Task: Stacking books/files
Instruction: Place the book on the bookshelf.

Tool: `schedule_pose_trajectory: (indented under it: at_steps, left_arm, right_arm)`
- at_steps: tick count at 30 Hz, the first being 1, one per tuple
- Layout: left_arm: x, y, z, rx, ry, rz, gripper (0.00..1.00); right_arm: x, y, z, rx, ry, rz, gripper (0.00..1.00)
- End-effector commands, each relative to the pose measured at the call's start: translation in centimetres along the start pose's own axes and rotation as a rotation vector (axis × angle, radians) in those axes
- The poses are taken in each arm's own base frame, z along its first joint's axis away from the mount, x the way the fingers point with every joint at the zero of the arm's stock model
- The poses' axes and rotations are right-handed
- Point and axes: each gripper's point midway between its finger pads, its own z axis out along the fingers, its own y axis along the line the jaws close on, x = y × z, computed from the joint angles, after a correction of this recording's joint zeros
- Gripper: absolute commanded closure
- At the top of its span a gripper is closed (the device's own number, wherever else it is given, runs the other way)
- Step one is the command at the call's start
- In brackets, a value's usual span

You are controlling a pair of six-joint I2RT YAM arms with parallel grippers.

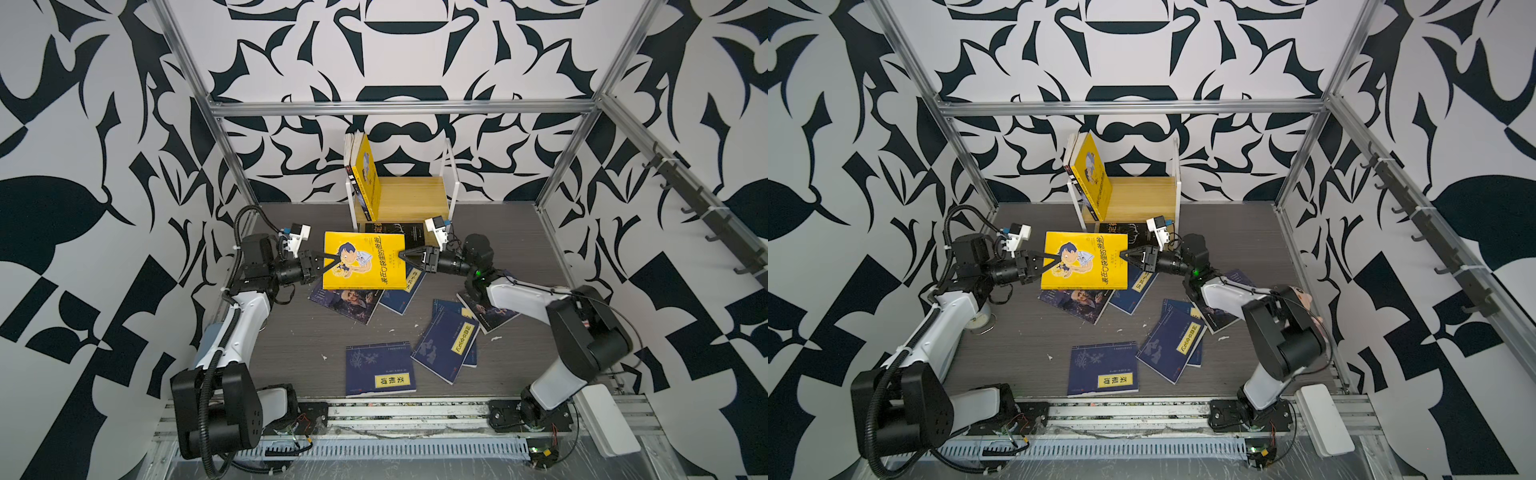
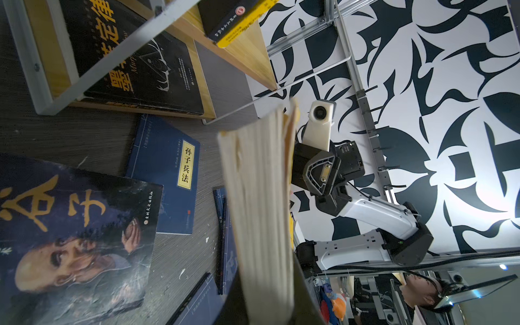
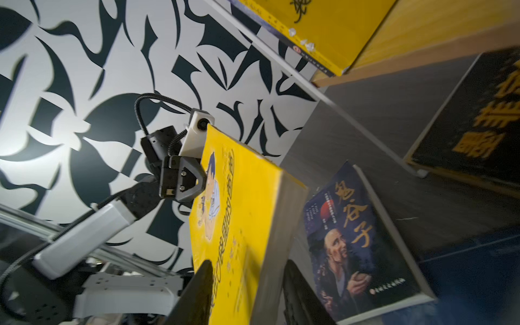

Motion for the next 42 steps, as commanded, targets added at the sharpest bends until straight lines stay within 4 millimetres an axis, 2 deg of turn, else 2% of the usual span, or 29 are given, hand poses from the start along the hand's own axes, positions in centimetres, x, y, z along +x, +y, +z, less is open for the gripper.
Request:
schedule_pose_trajectory:
  at_steps: [1, 4, 7, 11, 15, 21, 25, 31, 35, 40, 42]
  left_arm:
    - [-0.2, -1.6, -0.6, 0.016, -0.011, 0.047, 1.0]
    - [-0.2, -1.0, -0.6, -0.01, -0.017, 0.016, 1.0]
    - [-0.3, -0.4, -0.6, -0.036, -0.031, -0.004, 1.0]
    - [-0.3, 0.3, -0.6, -0.063, -0.037, -0.037, 1.0]
    - [0.0, 0.8, -0.6, -0.078, -0.041, -0.049, 1.0]
    - [0.4, 1.4, -0.6, -0.093, -0.046, -0.081, 1.0]
    - [0.2, 1.6, -0.6, -0.095, -0.049, -0.1, 1.0]
    - [0.5, 1.9, -0.4, -0.099, -0.052, -0.113, 1.0]
    - [0.7, 2.0, -0.2, -0.095, -0.045, -0.111, 1.0]
    - [0.9, 2.0, 0.0, -0.087, -0.036, -0.118, 1.0]
    - [1.2, 1.9, 0.2, -0.084, -0.026, -0.109, 1.0]
  right_arm:
    - [0.0, -1.1, -1.7, 0.211, 0.041, -0.242, 0.5]
    - [0.1, -1.9, -3.2, 0.363, 0.061, -0.365, 0.4]
    - [0.7, -1.3, -3.4, 0.457, 0.102, -0.533, 0.35]
    - [2.2, 0.8, -2.1, 0.542, 0.154, -0.821, 0.35]
    - [3.8, 4.1, 0.0, 0.507, 0.16, -1.098, 0.36]
    - [5.2, 7.1, 2.3, 0.51, 0.144, -1.343, 0.37]
    - [5.5, 7.1, 4.3, 0.581, 0.16, -1.447, 0.37]
    - [6.3, 5.8, 7.4, 0.619, 0.214, -1.502, 0.37]
    - [5.8, 5.1, 8.9, 0.664, 0.213, -1.528, 0.37]
    - [4.8, 3.5, 10.4, 0.792, 0.233, -1.642, 0.4]
    - [4.5, 3.2, 10.9, 0.811, 0.223, -1.663, 0.45]
